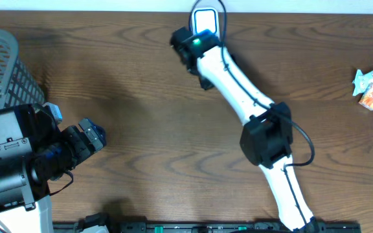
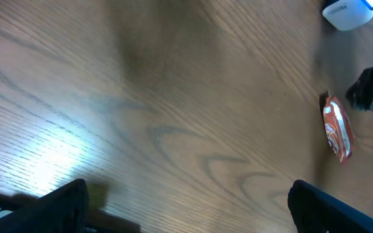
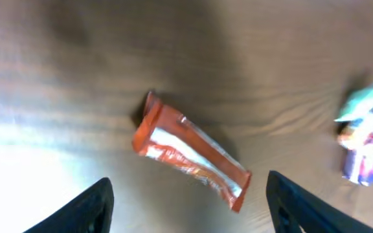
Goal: Scan the item barcode
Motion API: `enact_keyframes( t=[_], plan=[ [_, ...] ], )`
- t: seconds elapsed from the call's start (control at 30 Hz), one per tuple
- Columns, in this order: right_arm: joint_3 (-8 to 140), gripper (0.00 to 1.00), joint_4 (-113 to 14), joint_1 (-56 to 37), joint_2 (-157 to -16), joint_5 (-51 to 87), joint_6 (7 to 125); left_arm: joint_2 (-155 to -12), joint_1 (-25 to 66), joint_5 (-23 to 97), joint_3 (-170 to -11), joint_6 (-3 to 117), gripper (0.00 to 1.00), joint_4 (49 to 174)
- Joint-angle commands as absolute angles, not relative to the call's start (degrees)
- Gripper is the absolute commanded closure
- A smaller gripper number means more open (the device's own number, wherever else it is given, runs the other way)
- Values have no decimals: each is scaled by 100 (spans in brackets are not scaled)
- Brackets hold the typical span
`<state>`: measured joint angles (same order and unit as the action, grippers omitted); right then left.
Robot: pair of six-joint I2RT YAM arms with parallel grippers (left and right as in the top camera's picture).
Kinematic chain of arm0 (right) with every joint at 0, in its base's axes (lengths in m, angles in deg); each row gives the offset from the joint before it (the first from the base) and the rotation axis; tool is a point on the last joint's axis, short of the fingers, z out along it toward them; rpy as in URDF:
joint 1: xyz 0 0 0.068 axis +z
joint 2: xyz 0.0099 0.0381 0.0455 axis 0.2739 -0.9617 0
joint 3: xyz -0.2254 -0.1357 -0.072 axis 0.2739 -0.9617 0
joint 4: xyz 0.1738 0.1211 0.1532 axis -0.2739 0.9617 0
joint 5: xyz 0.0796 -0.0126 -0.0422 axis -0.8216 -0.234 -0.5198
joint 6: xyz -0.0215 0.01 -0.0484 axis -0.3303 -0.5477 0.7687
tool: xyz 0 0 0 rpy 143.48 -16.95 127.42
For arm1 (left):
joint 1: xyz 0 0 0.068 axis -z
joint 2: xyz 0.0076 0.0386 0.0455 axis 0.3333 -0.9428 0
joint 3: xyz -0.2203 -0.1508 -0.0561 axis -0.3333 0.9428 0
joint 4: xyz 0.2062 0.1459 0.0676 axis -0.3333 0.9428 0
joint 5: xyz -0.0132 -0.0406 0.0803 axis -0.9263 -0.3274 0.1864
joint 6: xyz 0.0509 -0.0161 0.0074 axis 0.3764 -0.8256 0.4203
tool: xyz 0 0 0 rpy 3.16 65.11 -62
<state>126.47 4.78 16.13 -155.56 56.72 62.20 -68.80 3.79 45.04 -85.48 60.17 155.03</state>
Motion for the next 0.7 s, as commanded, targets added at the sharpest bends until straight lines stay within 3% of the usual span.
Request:
enact_keyframes(
  t=[0.0,0.2,0.43,0.63,0.67],
  plan=[
    [12273,25,476,1441,-15495,4502,7764,-6875,381,4434,-8572,6008,2,15503],
    [11613,18,176,1235,-15495,5193,8011,-6875,381,4436,-8572,6008,2,15503],
    [10951,18,-420,999,-15495,5298,8415,-6875,381,4434,-8572,6008,2,15503],
    [10280,24,-1163,787,-15495,5272,8417,-6875,381,4434,-8572,6008,2,15503],
    [10171,29,-1222,752,-15495,5263,8415,-6875,381,4434,-8572,6008,2,15503]
  ],
)
